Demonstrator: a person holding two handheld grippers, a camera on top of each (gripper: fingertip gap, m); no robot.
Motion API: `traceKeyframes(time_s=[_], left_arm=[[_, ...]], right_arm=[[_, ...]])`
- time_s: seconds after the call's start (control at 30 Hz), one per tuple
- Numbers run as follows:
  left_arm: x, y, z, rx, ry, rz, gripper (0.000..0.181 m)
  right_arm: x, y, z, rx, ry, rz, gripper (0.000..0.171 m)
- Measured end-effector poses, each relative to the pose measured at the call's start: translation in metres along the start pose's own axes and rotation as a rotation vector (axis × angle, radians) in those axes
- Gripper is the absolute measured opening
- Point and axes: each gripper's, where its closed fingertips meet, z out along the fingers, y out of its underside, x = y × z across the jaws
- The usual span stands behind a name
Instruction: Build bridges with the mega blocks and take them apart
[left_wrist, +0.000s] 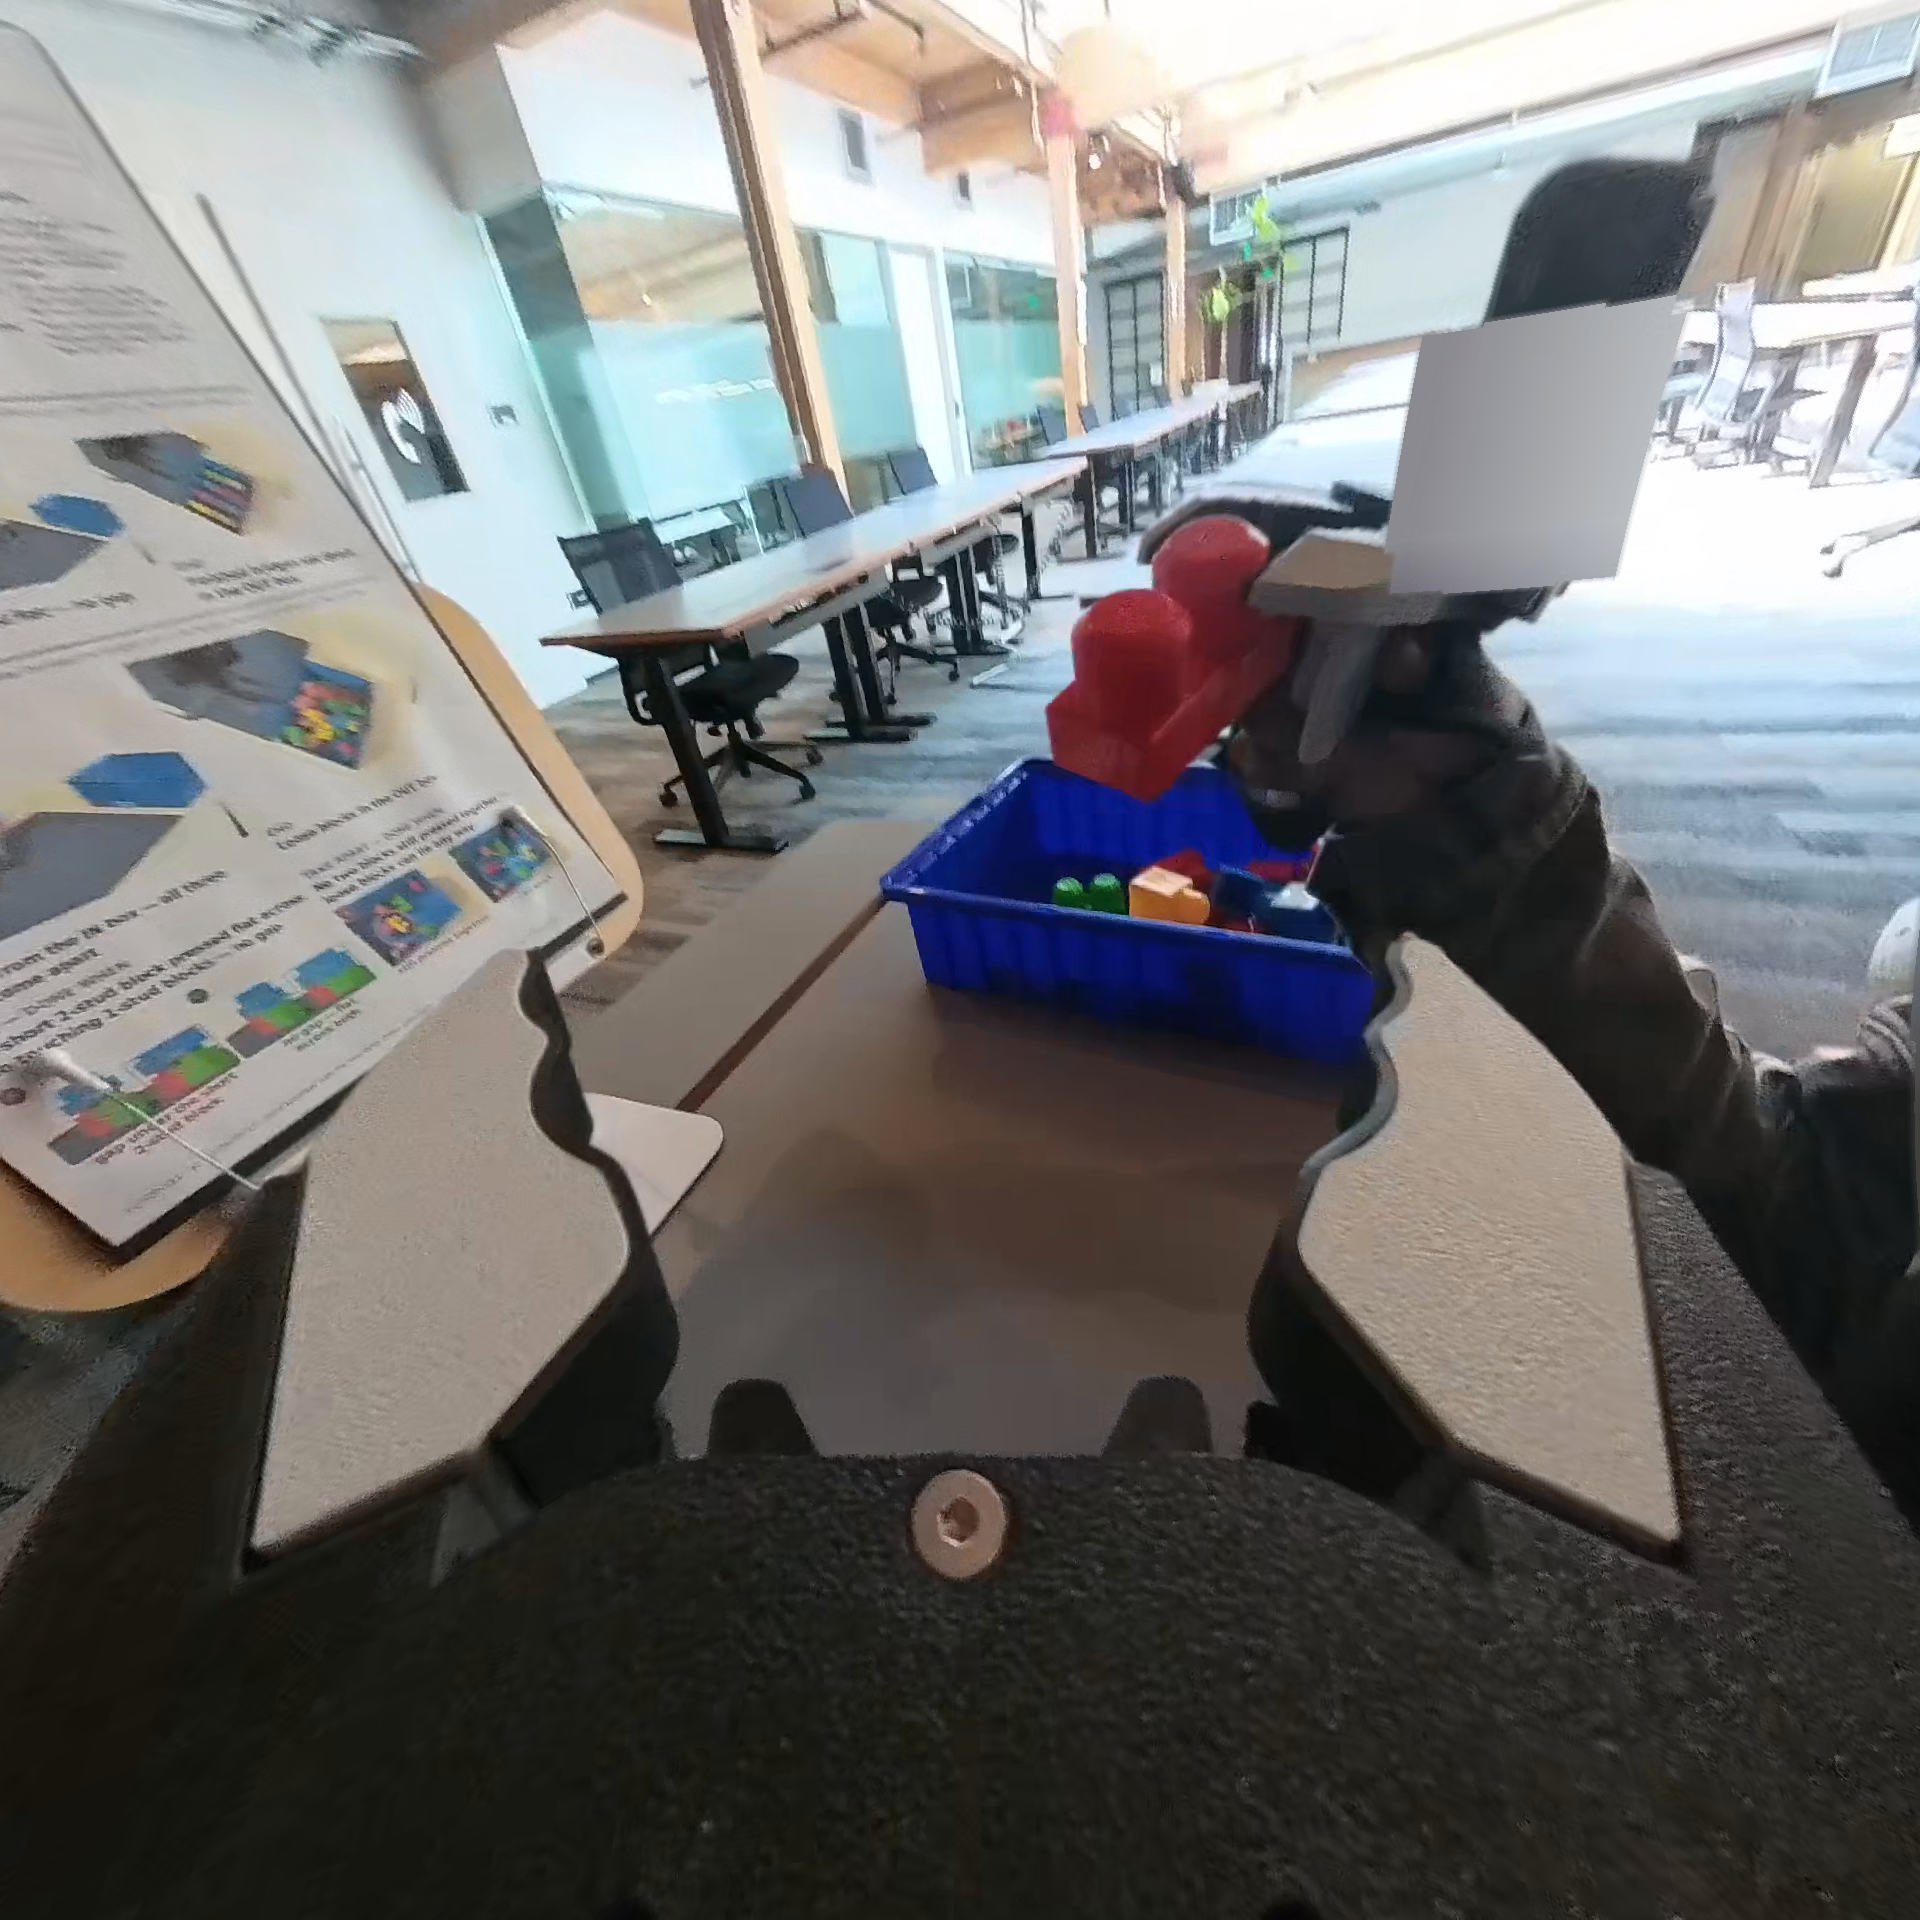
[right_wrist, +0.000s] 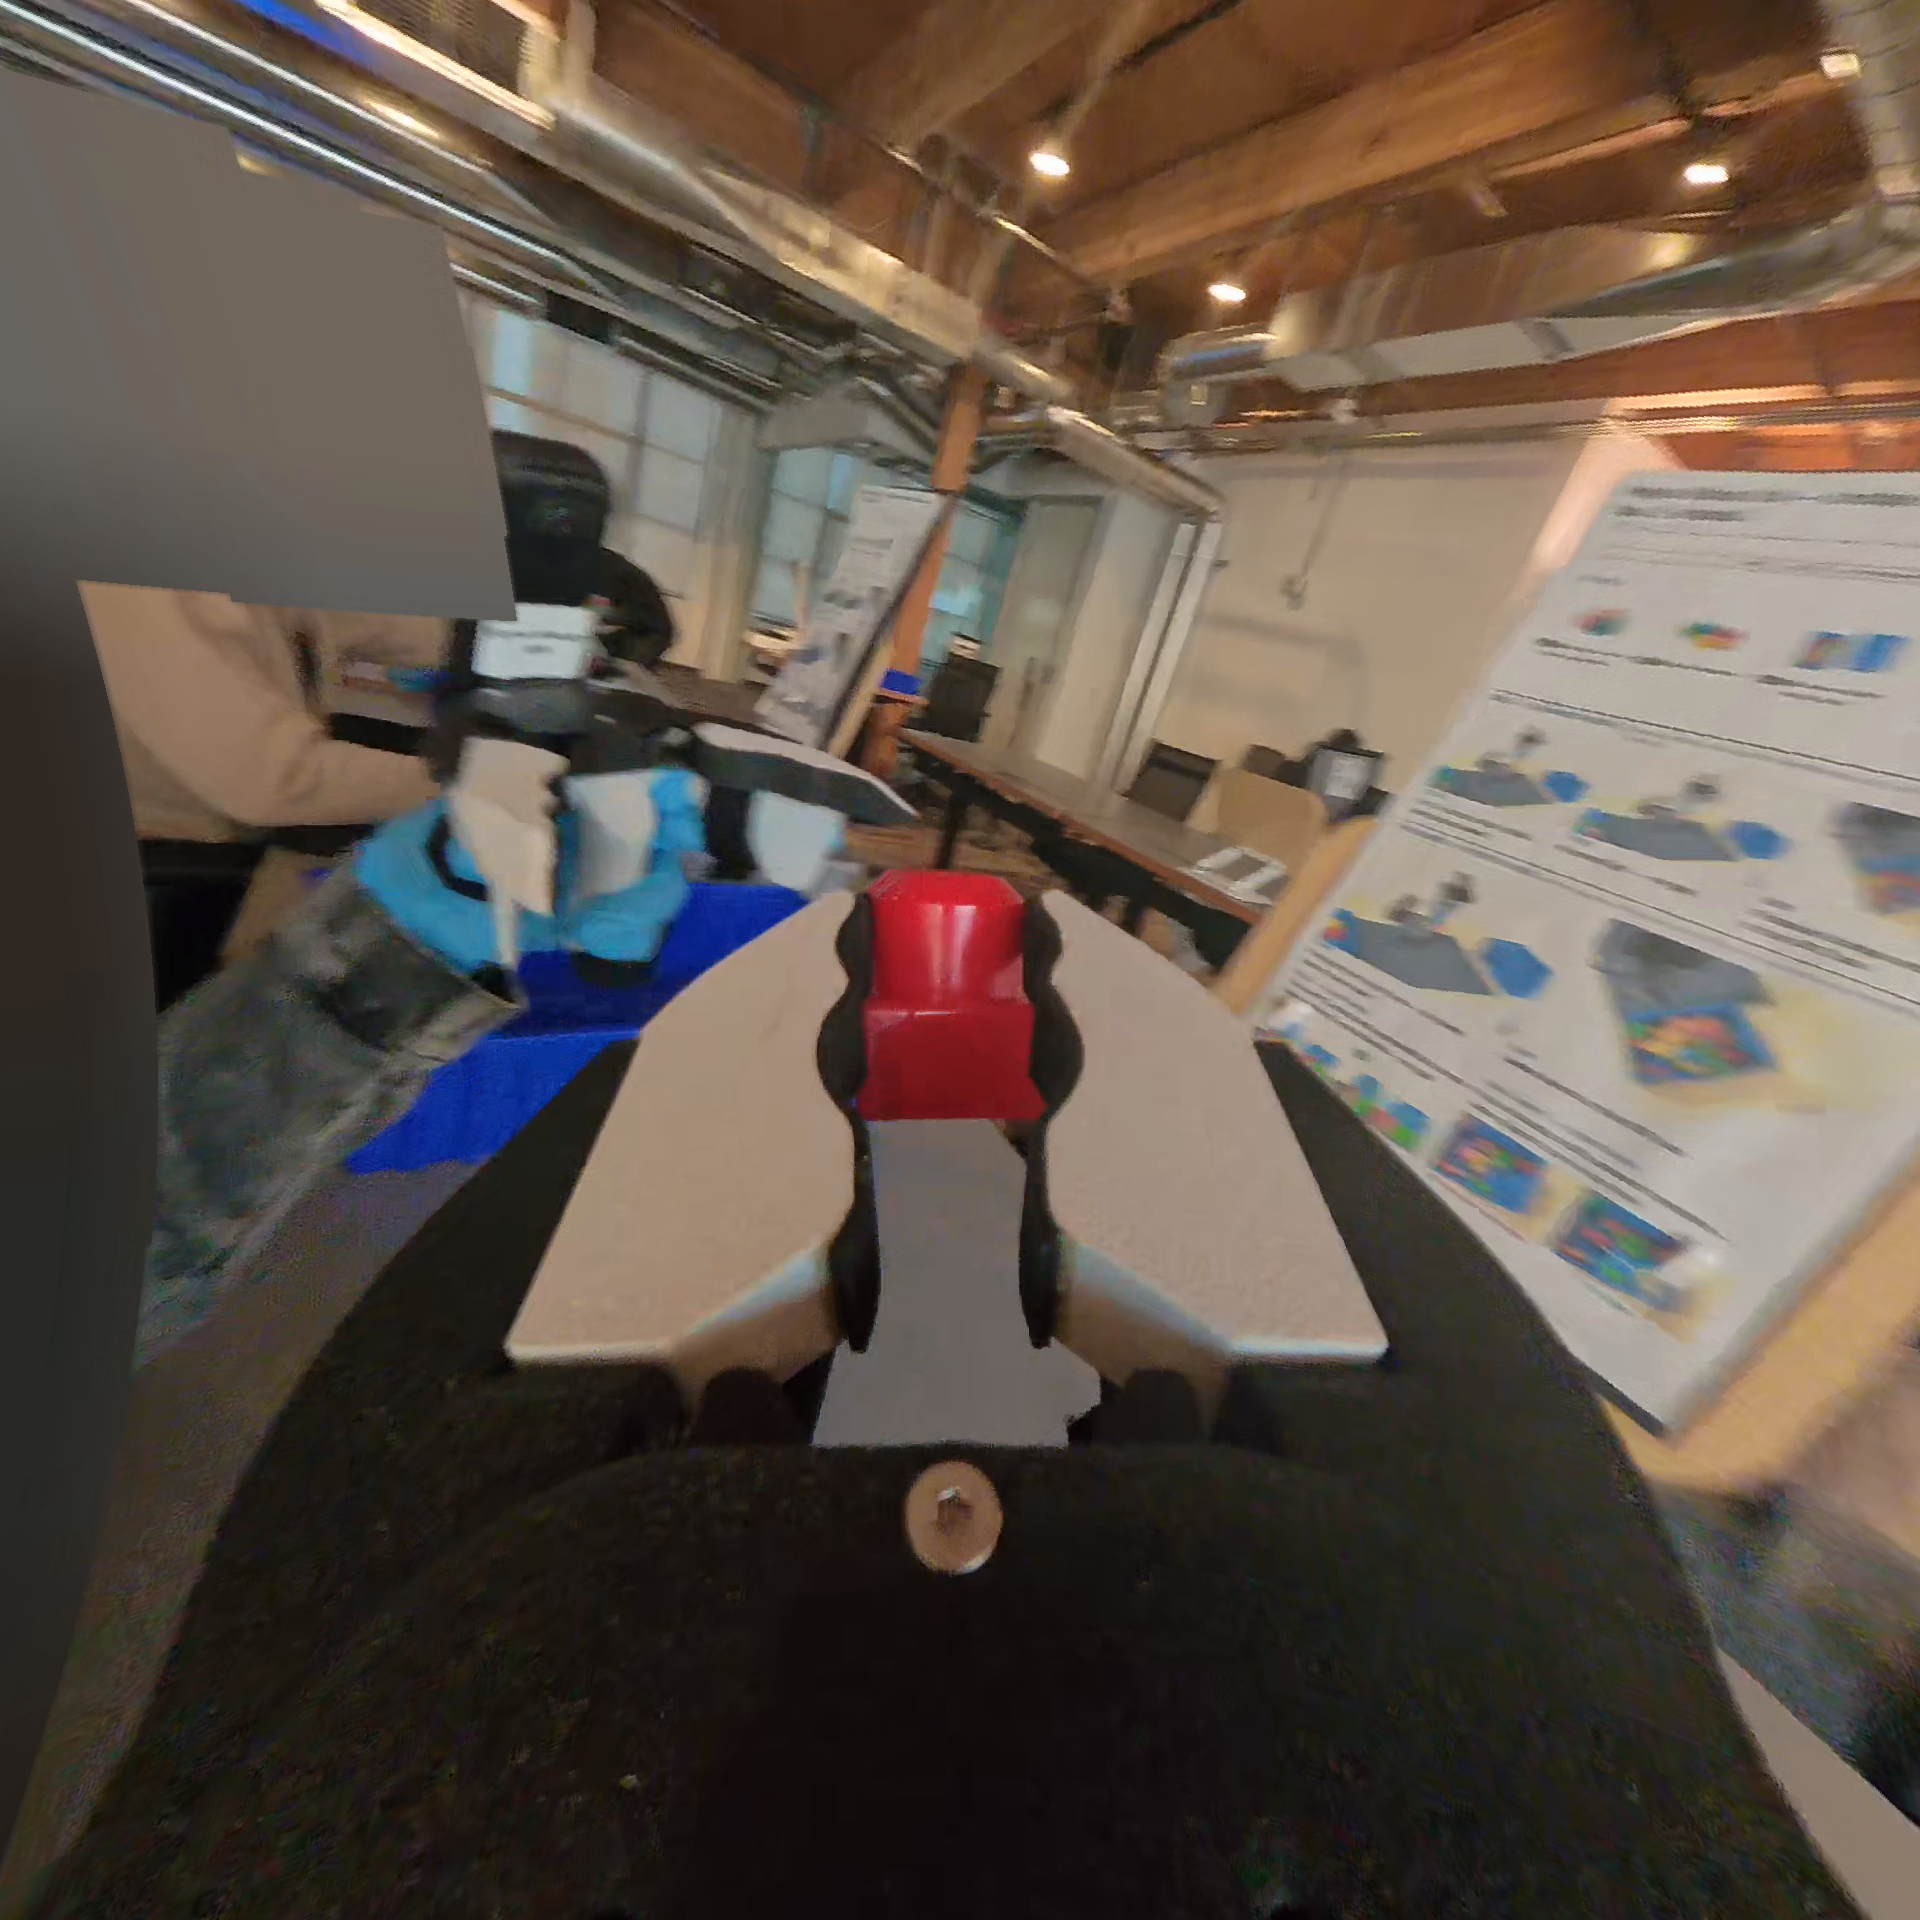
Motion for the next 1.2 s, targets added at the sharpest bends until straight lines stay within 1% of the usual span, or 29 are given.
traceKeyframes(time_s=[0.07, 0.13, 0.17, 0.27, 0.33, 0.37, 0.43, 0.5, 0.57, 0.63, 0.77, 0.87, 0.93, 0.97, 1.0, 1.07, 1.13, 1.2], left_arm=[[-0.006, -0.007, -0.009, 0.051, -0.015, -0.019, 0.131], [-0.012, -0.014, -0.019, 0.11, -0.034, -0.032, 0.113], [-0.016, -0.017, -0.024, 0.139, -0.046, -0.047, 0.107], [-0.027, -0.022, -0.038, 0.192, -0.074, -0.1, 0.102], [-0.036, -0.022, -0.047, 0.211, -0.102, -0.125, 0.092], [-0.04, -0.022, -0.052, 0.221, -0.12, -0.14, 0.088], [-0.05, -0.021, -0.06, 0.239, -0.163, -0.172, 0.084], [-0.057, -0.02, -0.067, 0.254, -0.184, -0.201, 0.079], [-0.06, -0.021, -0.073, 0.277, -0.181, -0.223, 0.072], [-0.062, -0.021, -0.078, 0.295, -0.178, -0.242, 0.066], [-0.067, -0.02, -0.083, 0.304, -0.194, -0.249, 0.064], [-0.069, -0.017, -0.083, 0.285, -0.206, -0.241, 0.064], [-0.069, -0.013, -0.082, 0.255, -0.209, -0.223, 0.06], [-0.069, -0.01, -0.081, 0.228, -0.221, -0.211, 0.06], [-0.071, -0.007, -0.081, 0.203, -0.239, -0.197, 0.061], [-0.073, -0.003, -0.08, 0.168, -0.274, -0.164, 0.065], [-0.076, -0.001, -0.08, 0.154, -0.303, -0.136, 0.07], [-0.077, 0.001, -0.079, 0.136, -0.321, -0.117, 0.074]], right_arm=[[0.027, 0.004, -0.02, -0.042, 0.144, -0.025, 0.027], [0.058, 0.012, -0.047, -0.109, 0.321, -0.048, 0.027], [0.075, 0.018, -0.064, -0.155, 0.425, -0.057, 0.027], [0.125, 0.043, -0.132, -0.349, 0.783, -0.078, 0.026], [0.149, 0.063, -0.187, -0.503, 1.011, -0.063, 0.026], [0.157, 0.074, -0.213, -0.578, 1.106, -0.042, 0.026], [0.165, 0.101, -0.254, -0.725, 1.222, 0.043, 0.027], [0.165, 0.132, -0.282, -0.857, 1.263, 0.164, 0.027], [0.165, 0.157, -0.298, -0.949, 1.266, 0.245, 0.027], [0.162, 0.176, -0.308, -1.011, 1.259, 0.329, 0.027], [0.154, 0.199, -0.319, -1.089, 1.242, 0.448, 0.027], [0.151, 0.205, -0.322, -1.124, 1.238, 0.475, 0.027], [0.152, 0.206, -0.323, -1.128, 1.246, 0.47, 0.028], [0.153, 0.205, -0.322, -1.118, 1.251, 0.468, 0.032], [0.154, 0.203, -0.322, -1.102, 1.258, 0.464, 0.043], [0.158, 0.197, -0.32, -1.063, 1.281, 0.451, 0.054], [0.161, 0.189, -0.318, -1.023, 1.297, 0.425, 0.061], [0.164, 0.18, -0.315, -0.984, 1.303, 0.39, 0.064]])
